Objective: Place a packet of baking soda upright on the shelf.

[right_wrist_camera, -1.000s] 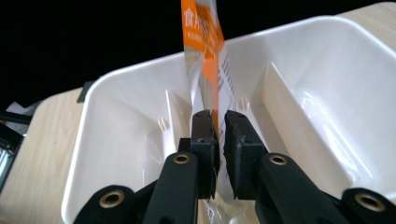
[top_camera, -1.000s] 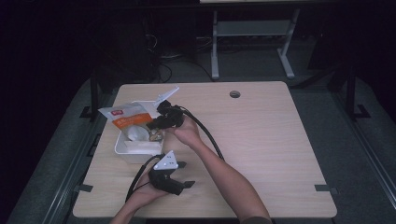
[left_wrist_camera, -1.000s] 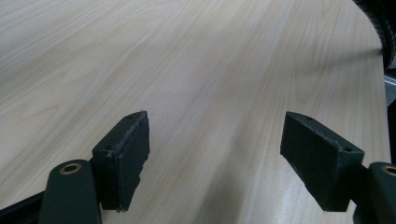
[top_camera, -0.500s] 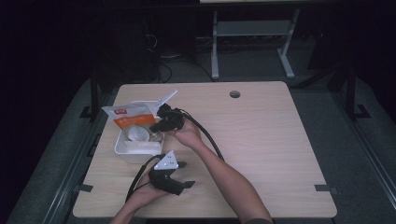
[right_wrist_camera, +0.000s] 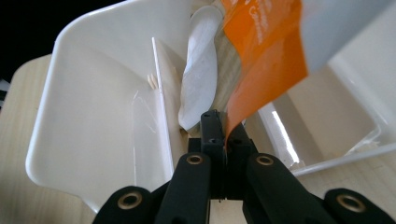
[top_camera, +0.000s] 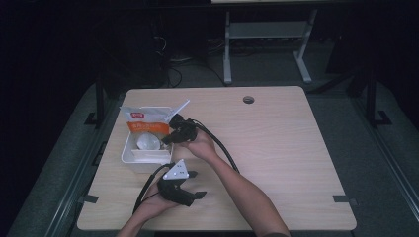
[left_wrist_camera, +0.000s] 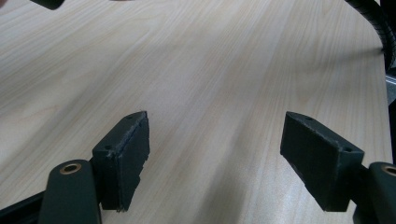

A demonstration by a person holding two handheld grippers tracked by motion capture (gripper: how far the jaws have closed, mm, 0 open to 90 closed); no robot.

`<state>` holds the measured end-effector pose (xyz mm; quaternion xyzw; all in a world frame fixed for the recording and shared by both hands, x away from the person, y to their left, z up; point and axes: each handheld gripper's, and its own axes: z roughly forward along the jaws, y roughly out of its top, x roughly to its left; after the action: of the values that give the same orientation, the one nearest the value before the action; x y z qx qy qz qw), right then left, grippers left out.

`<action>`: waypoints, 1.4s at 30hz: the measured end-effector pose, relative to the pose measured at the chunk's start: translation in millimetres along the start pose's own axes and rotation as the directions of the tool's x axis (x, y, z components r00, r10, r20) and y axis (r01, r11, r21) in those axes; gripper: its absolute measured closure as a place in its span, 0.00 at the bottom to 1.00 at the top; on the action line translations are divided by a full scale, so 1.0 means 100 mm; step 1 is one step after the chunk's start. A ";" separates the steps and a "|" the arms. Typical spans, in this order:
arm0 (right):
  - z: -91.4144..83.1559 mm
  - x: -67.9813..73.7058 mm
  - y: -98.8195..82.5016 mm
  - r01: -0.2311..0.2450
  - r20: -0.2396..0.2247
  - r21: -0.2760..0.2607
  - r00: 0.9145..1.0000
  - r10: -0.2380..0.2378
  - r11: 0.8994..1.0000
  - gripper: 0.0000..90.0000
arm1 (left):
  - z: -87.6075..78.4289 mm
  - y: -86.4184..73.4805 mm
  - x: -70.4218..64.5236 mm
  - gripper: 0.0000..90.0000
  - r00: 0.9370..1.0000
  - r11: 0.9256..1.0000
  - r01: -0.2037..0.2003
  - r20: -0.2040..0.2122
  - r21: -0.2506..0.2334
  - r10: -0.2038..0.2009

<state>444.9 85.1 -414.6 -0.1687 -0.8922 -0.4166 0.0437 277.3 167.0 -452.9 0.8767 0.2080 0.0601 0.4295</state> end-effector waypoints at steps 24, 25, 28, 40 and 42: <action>-0.21 -0.03 0.11 -0.037 0.004 -0.119 0.999 0.038 0.992 1.00 | 0.01 0.00 0.00 0.26 1.000 1.000 -0.004 0.004 0.005 0.004; -0.21 -0.04 0.10 -0.046 -0.004 -0.122 0.999 0.046 0.991 1.00 | 0.01 0.00 -0.01 0.26 1.000 1.000 -0.004 0.004 0.006 0.004; -0.21 -0.05 0.10 -0.046 -0.003 -0.120 0.999 0.046 0.992 1.00 | 0.02 0.00 -0.02 0.26 1.000 1.000 -0.008 0.006 0.008 0.008; -0.30 -0.03 0.12 -0.026 -0.020 -0.130 1.000 0.024 0.991 0.91 | 0.01 0.00 -0.01 0.26 1.000 1.000 -0.005 0.006 0.003 0.005; -0.33 -0.04 0.12 -0.027 -0.018 -0.133 1.000 0.025 0.991 0.89 | 0.01 0.00 -0.01 0.26 1.000 1.000 -0.004 0.005 0.002 0.004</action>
<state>450.2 66.0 -385.4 -0.1795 -0.8598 -0.4759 0.0450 277.0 165.8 -453.3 0.8777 0.2053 0.0583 0.4290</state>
